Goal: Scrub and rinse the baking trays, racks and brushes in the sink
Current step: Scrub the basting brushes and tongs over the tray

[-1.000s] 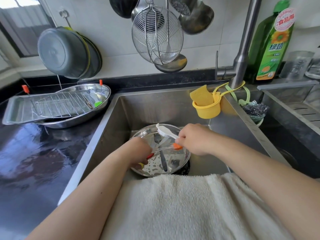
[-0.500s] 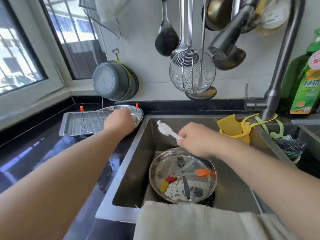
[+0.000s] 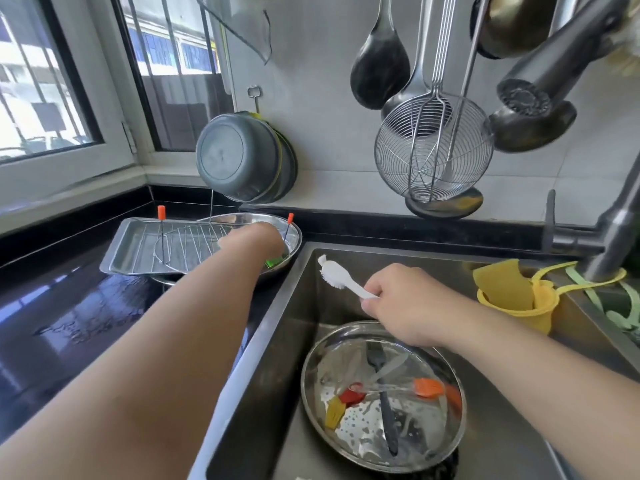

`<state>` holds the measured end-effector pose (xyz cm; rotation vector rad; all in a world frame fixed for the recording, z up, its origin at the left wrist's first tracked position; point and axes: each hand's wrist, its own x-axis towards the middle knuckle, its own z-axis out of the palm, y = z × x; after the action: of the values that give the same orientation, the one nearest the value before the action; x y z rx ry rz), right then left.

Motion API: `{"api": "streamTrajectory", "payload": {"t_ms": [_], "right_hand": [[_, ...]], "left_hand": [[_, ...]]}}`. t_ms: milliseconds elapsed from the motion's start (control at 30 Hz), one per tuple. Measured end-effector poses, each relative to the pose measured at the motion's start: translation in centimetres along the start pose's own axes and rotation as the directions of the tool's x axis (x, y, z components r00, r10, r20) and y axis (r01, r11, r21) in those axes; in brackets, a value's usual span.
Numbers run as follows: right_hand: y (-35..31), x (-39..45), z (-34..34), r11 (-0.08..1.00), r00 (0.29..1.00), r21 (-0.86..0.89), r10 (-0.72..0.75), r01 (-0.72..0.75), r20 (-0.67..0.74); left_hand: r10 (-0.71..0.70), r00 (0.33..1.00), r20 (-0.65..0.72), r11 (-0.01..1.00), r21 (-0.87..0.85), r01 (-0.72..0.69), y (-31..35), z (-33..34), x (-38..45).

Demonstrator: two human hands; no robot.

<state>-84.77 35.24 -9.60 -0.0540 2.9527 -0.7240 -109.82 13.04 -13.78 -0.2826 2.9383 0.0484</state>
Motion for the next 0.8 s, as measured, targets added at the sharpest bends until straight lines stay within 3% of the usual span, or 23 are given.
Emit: {"api": "streamTrajectory", "payload": {"t_ms": [67, 233, 333, 500, 567, 633, 667, 733, 800], "right_hand": [[-0.1, 0.1, -0.1, 1.000, 1.000, -0.007, -0.001, 0.001, -0.009], [-0.3, -0.3, -0.8, 1.000, 1.000, -0.009, -0.001, 0.001, -0.023], [-0.2, -0.5, -1.1, 1.000, 1.000, -0.014, 0.009, -0.009, -0.028], [0.4, -2.1, -1.9, 0.999, 0.999, -0.037, 0.011, -0.013, -0.050], [1.3, -3.5, -2.2, 0.999, 0.998, -0.041, 0.024, -0.026, -0.051], [2.8, -4.8, -2.6, 0.998, 0.998, -0.037, 0.050, -0.052, -0.047], [3.7, -5.3, -2.8, 0.997, 0.997, -0.028, 0.066, -0.067, -0.046], [5.6, -6.0, -3.2, 0.996, 0.994, 0.034, 0.084, -0.082, -0.071], [6.9, -6.5, -3.2, 0.989, 0.984, 0.130, 0.087, -0.067, -0.153]], "left_hand": [[-0.002, 1.000, 0.026, 1.000, -0.029, 0.003, 0.2, -0.6, -1.0], [0.045, 0.996, -0.072, 0.987, -0.148, -0.055, 1.1, -3.3, -8.1], [0.065, 0.993, -0.096, 0.992, -0.099, -0.075, 0.3, -2.6, -8.6], [-0.019, 0.941, -0.337, 0.947, -0.308, -0.091, -2.5, -2.3, -9.9], [0.006, 0.917, -0.399, 0.907, -0.384, -0.173, -3.1, -2.8, -12.9], [0.060, 0.927, -0.371, 0.811, -0.523, -0.262, -3.6, -2.5, -16.8], [0.109, 0.947, -0.302, 0.715, -0.639, -0.285, -3.6, -1.9, -18.9], [0.245, 0.961, -0.129, 0.499, -0.833, -0.239, -2.9, -0.4, -23.2], [0.342, 0.939, -0.044, 0.317, -0.935, -0.159, -1.2, 1.0, -26.1]]}}
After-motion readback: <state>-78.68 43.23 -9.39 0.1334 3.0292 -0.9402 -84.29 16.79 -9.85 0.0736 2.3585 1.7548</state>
